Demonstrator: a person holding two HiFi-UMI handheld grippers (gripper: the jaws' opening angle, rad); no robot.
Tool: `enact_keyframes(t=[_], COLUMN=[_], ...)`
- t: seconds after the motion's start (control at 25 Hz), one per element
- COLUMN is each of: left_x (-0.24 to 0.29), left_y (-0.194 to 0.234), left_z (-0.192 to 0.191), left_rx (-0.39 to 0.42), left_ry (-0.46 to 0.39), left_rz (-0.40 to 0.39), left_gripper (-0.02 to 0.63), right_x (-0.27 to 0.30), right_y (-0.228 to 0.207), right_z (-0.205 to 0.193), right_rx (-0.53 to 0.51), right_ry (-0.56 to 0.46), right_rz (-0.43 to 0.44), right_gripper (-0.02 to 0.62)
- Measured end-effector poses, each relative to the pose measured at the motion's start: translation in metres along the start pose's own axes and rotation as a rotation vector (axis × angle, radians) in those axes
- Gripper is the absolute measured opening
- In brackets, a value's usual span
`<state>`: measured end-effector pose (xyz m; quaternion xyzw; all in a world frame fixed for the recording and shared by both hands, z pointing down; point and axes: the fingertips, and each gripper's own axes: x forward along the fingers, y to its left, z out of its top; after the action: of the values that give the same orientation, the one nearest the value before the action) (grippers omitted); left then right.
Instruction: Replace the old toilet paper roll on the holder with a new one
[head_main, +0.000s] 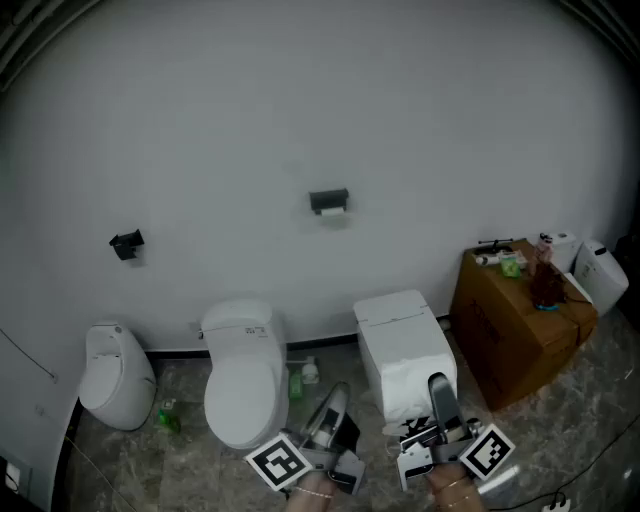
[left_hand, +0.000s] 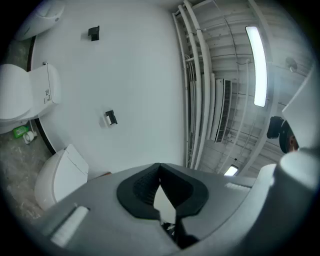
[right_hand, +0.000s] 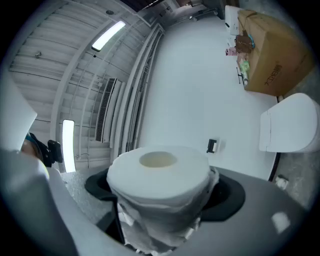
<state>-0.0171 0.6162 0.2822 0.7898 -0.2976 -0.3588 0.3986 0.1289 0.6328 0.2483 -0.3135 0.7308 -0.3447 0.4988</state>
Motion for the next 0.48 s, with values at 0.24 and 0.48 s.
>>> enact_keyframes(t=[0.24,0.48], left_x=[-0.0082,-0.0081], left_y=[0.0006,-0.0031], left_z=[0.0034,0.0076], left_rx=[0.064,0.213], left_ry=[0.019,0.057], left_rz=[0.013,-0.003], left_gripper=[0.005,0.005], right_x=[-0.0042,-0.0048], right_y=[0.0045,0.0036], right_z=[-0.0066,-0.0098], right_rx=[-0.014,-0.035], right_ry=[0.001,0.001], right_rz=[0.007,0.007], right_gripper=[0.471,0.472])
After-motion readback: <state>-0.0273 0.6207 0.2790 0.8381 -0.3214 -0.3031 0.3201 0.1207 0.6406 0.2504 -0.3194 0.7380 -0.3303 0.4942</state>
